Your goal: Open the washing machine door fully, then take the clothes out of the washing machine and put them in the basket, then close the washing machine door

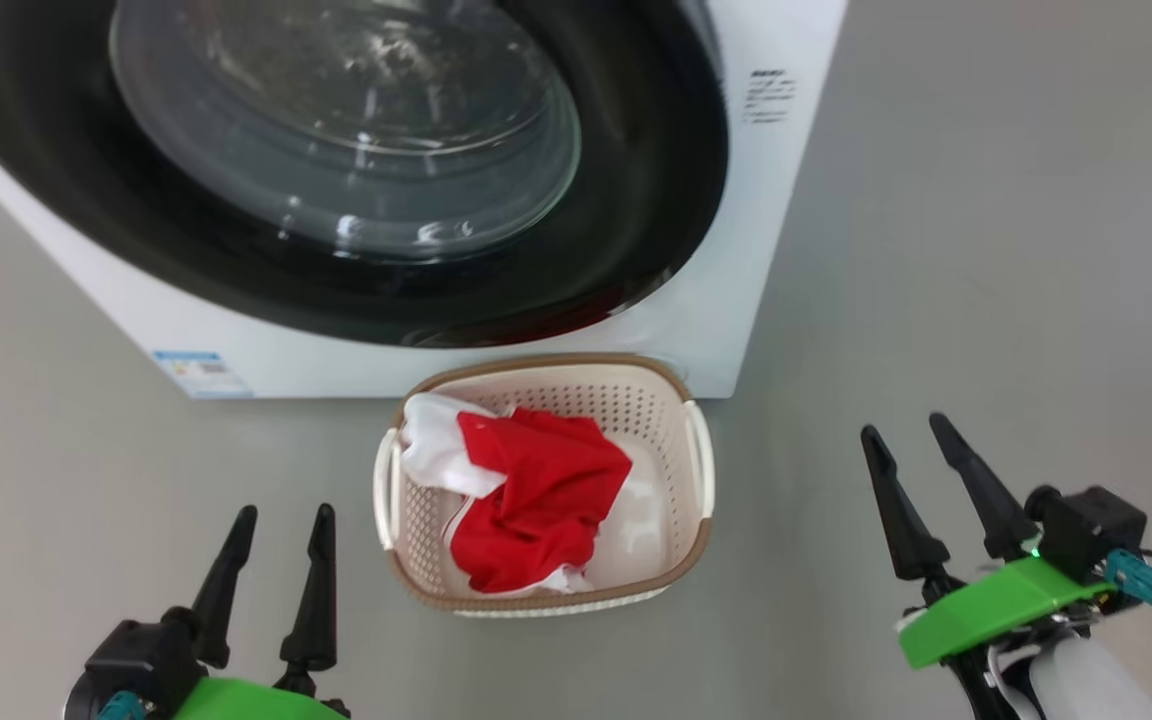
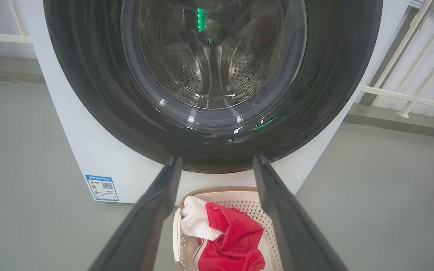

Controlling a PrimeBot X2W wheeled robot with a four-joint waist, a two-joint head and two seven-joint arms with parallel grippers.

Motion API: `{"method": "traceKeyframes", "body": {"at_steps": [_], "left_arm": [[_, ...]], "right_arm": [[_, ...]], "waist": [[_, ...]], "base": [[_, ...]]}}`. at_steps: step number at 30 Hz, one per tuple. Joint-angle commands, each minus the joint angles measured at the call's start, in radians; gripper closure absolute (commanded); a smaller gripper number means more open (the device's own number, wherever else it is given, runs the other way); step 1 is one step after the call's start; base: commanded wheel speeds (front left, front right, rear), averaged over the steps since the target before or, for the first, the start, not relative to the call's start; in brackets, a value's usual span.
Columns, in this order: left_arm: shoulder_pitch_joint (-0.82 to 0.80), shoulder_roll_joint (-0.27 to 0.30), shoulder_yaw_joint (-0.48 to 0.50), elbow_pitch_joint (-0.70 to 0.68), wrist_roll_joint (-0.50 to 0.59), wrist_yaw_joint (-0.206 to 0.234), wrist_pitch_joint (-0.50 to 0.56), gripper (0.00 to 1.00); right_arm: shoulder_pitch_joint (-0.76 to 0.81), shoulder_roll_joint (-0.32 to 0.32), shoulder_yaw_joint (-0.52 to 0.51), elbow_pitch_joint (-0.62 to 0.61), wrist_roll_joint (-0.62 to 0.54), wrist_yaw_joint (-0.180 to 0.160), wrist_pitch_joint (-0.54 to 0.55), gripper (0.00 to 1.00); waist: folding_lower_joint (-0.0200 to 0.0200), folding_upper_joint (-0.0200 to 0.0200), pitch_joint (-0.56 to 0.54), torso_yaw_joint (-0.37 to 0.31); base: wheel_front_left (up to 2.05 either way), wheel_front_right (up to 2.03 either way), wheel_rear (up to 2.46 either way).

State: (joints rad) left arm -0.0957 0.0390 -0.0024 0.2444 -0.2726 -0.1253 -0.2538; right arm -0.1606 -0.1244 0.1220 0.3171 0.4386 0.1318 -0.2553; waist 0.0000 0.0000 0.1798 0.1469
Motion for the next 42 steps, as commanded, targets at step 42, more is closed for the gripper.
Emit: {"method": "traceKeyframes", "body": {"at_steps": [42], "left_arm": [[0.119,0.015,0.093,-0.065,0.030,-0.005,-0.008,0.00]], "right_arm": [[0.182,0.019,-0.098,-0.062,-0.013,-0.001,-0.006,0.00]], "waist": [[0.0000,0.0000,-0.119,-0.111]], "base": [[0.00,0.00,0.00]]}}
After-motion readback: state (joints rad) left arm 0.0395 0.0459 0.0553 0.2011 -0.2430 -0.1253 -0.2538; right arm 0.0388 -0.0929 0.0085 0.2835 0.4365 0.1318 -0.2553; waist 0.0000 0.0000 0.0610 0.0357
